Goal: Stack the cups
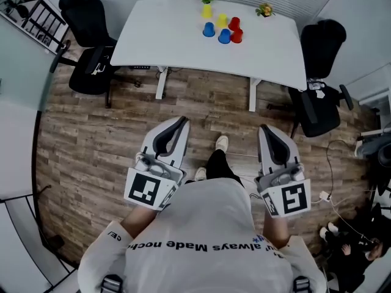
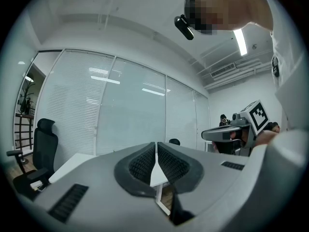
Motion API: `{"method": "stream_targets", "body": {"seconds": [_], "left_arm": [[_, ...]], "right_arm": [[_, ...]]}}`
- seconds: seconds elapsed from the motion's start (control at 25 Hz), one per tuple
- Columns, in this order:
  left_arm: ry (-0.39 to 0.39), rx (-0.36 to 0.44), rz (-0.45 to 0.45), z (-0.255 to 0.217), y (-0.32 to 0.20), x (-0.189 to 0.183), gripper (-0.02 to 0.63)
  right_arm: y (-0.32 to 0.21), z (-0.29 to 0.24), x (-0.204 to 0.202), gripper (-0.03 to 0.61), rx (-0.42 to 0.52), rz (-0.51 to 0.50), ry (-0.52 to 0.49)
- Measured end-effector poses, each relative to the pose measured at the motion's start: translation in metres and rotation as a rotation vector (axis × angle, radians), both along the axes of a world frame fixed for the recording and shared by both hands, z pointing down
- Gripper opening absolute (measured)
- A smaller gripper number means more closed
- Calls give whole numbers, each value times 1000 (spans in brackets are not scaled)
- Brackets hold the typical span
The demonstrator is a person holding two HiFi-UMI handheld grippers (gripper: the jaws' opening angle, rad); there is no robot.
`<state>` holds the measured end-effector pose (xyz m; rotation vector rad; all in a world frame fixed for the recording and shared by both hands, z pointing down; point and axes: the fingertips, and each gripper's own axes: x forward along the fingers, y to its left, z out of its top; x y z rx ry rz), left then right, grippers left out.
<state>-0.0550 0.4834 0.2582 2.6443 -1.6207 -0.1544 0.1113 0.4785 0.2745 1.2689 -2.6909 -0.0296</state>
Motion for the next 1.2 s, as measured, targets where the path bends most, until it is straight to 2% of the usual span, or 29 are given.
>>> {"method": "stream_targets", "body": {"seconds": [0.76,1.2], "left_arm": [[-13,-24,17,-6,-161,66,29],[-13,-37,-12,-3,-229,101,29]], "right_arm": [[-161,3,64,8,-31,6,-39],[-228,2,100,8,-34,-27,-35]]}}
